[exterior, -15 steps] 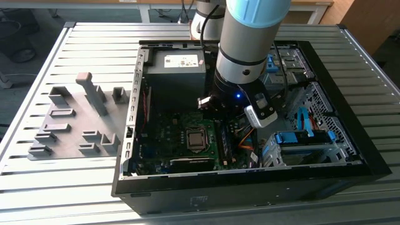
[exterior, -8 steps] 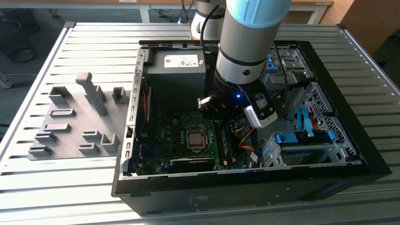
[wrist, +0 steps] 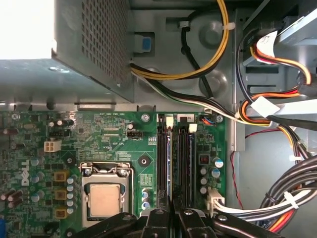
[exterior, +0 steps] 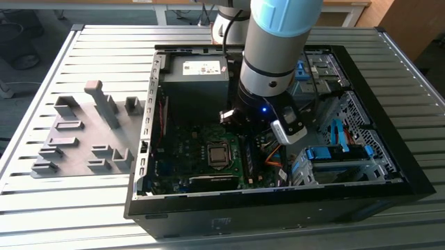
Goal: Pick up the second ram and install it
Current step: 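Insert the second ram into the second slot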
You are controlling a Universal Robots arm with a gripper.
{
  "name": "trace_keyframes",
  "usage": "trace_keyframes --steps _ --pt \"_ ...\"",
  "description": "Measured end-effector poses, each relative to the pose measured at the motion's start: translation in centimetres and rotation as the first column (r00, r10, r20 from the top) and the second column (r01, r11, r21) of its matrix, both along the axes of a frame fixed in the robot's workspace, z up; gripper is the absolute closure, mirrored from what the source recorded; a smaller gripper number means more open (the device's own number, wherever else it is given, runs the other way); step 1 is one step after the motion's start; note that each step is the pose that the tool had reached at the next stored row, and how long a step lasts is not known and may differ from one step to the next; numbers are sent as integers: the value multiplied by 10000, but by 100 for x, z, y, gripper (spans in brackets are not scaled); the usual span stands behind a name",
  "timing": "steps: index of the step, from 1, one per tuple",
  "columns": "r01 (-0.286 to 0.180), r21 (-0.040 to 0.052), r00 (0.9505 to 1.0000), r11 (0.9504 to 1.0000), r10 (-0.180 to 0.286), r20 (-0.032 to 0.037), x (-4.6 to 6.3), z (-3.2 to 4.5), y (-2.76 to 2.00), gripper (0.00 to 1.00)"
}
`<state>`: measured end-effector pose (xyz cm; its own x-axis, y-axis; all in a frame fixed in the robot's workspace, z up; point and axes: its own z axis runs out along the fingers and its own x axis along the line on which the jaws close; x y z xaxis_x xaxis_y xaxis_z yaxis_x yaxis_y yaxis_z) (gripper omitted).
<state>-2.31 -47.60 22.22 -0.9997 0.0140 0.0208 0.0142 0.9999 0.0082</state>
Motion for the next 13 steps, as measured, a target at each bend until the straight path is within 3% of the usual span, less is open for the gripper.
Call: trace_keyframes --steps 13 --pt "174 2 9998 9998 -174 0 -17 -68 0 86"
